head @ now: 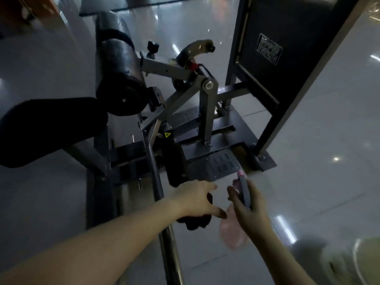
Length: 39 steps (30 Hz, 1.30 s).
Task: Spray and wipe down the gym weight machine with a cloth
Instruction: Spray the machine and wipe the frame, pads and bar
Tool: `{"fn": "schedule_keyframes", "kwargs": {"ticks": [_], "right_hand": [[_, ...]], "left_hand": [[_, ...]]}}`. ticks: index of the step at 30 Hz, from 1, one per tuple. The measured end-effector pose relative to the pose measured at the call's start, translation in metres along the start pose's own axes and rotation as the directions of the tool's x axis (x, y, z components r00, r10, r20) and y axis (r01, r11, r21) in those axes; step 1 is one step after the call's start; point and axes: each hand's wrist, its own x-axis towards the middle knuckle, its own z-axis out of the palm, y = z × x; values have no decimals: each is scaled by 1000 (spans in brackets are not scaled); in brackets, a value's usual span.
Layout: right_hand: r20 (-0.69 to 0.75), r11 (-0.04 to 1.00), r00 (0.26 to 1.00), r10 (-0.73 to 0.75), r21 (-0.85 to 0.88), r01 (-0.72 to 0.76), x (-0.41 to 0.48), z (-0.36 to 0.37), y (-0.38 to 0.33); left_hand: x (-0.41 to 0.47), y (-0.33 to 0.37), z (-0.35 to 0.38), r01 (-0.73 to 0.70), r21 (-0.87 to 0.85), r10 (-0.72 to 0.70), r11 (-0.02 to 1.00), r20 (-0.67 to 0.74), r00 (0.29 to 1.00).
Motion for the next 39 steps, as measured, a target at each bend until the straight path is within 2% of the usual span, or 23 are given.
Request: {"fn": "schedule_keyframes", "kwargs": {"ticks": [3,7,9,13,15,19,21,25,27,29,30,33,35,39], "right_hand": [[-23,990,1000,-10,139,13,-18,-38,-62],[-26,973,996,-88,211,91,-13,-77,-125],[-13,971,993,-117,210,117,-2,-89,-148],[52,980,987,-151,135,143,30,-105,-172],[97,990,989,-113,92,104,52,-108,-181],[170,993,985,3,115,-23,103,-107,-197],[200,998,980,18,60,-30,135,-101,-206],[190,998,980,-61,-22,66,202,-88,-235],[86,994,991,-105,-8,106,244,-89,-243],[-22,993,993,-114,0,114,289,-87,-237],[-15,994,994,-111,-20,111,306,-82,-230],[145,989,989,-42,-136,62,353,-63,-206],[159,990,987,-7,-136,29,400,-52,-198],[247,956,968,-40,-273,109,517,-32,-194]], "left_hand": [[-29,55,0,2,-164,2,986,26,1000],[-59,114,-32,-174,-218,147,960,-134,980],[-63,128,-54,-196,-235,155,952,-183,971],[-50,143,-100,-180,-178,146,967,-188,971],[-40,145,-121,-183,-190,143,965,-208,968],[-6,144,-158,-156,-244,106,957,-208,972],[10,139,-179,-112,-298,52,948,-202,978],[40,119,-235,-33,-370,-20,928,-140,990],[53,102,-264,13,-379,-82,925,-167,983],[71,81,-289,64,-420,-182,905,-247,952],[81,70,-299,94,-442,-248,892,-304,920],[117,41,-324,157,-475,-407,866,-486,774],[146,29,-343,194,-454,-442,870,-540,717],[216,17,-382,283,-302,-412,910,-610,676]]}}
